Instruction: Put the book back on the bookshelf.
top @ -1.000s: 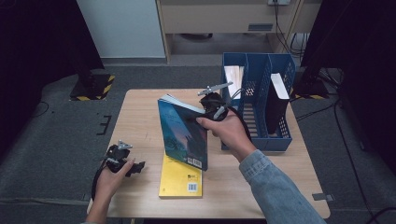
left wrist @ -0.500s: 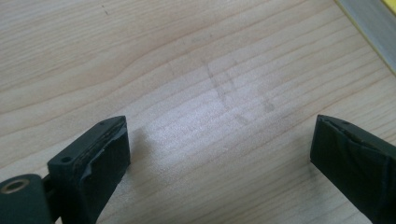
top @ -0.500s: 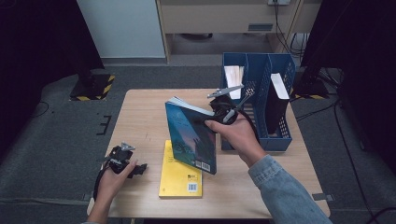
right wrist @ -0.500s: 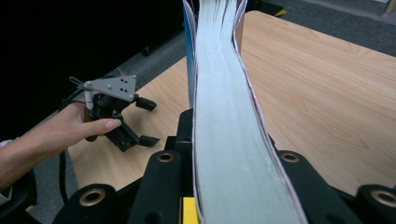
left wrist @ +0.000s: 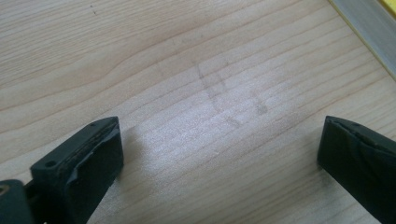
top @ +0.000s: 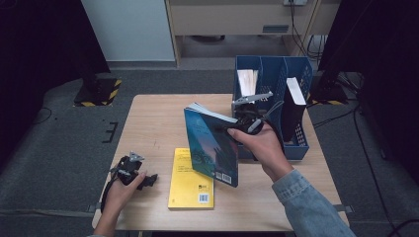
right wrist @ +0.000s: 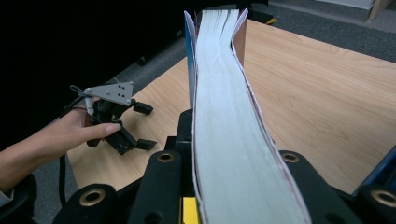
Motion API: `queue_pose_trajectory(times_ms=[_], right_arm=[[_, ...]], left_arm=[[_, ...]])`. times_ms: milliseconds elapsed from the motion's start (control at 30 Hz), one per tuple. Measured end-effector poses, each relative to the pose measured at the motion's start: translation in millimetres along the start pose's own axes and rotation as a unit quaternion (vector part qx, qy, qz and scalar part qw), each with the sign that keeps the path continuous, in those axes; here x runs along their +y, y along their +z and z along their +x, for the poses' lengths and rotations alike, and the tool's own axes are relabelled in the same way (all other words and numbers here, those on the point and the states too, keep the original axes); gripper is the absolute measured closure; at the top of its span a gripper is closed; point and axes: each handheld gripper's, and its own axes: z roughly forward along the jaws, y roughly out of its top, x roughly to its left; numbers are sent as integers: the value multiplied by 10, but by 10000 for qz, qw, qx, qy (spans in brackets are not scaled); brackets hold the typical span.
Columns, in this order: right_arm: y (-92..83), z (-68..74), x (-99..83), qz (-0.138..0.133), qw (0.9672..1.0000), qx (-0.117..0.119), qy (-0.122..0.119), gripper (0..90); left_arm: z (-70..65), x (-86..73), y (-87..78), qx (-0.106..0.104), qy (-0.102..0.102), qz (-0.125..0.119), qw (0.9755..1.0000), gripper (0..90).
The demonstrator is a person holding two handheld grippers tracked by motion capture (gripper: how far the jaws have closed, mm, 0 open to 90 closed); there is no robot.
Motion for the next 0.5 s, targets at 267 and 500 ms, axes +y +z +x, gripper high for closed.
queue_pose_trajectory(times_ms=[267, 500], right_arm=[[-150, -15, -68, -93, 9999, -33, 41, 732], [-268, -60, -130, -133, 9998, -34, 150, 732]], left_arm=[[-18, -28, 3, 60, -56, -130, 9999, 0], [-33, -24, 3, 81, -72, -109, 9999, 0]])
